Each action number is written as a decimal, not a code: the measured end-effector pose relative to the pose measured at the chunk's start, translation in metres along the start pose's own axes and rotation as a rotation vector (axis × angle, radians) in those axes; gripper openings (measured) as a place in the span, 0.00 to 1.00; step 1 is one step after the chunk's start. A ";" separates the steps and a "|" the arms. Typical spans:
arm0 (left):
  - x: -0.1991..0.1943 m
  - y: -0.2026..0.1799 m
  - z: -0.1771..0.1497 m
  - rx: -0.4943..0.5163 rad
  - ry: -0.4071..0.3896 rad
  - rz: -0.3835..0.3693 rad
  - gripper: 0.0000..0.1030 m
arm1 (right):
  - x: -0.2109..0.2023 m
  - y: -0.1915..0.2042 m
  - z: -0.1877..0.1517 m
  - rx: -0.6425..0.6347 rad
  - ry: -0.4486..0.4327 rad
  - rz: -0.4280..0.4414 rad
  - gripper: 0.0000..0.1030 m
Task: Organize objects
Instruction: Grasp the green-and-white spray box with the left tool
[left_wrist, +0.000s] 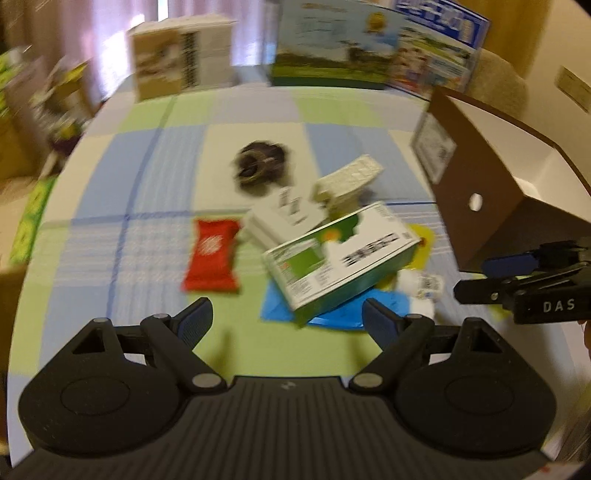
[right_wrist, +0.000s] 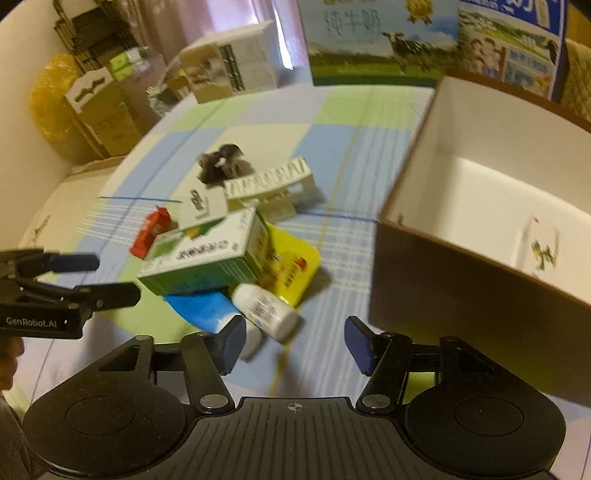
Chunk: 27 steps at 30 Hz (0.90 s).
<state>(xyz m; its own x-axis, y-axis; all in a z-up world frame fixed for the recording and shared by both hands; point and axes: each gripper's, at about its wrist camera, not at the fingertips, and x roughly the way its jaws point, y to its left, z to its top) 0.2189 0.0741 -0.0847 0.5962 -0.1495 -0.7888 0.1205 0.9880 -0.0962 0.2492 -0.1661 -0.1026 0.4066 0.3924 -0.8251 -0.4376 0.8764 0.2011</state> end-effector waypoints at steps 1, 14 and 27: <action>0.004 -0.005 0.003 0.028 -0.003 -0.011 0.83 | -0.001 -0.003 0.000 0.013 0.005 -0.004 0.47; 0.062 -0.016 0.026 0.221 -0.025 -0.156 0.95 | -0.006 -0.033 -0.001 0.125 0.026 -0.044 0.46; 0.040 -0.038 0.009 0.239 0.055 -0.193 0.71 | -0.009 -0.040 0.000 0.140 0.031 -0.057 0.46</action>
<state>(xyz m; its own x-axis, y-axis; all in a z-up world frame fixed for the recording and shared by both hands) 0.2451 0.0303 -0.1074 0.5011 -0.3245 -0.8022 0.4146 0.9037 -0.1065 0.2626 -0.2044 -0.1030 0.4022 0.3336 -0.8526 -0.2971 0.9284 0.2231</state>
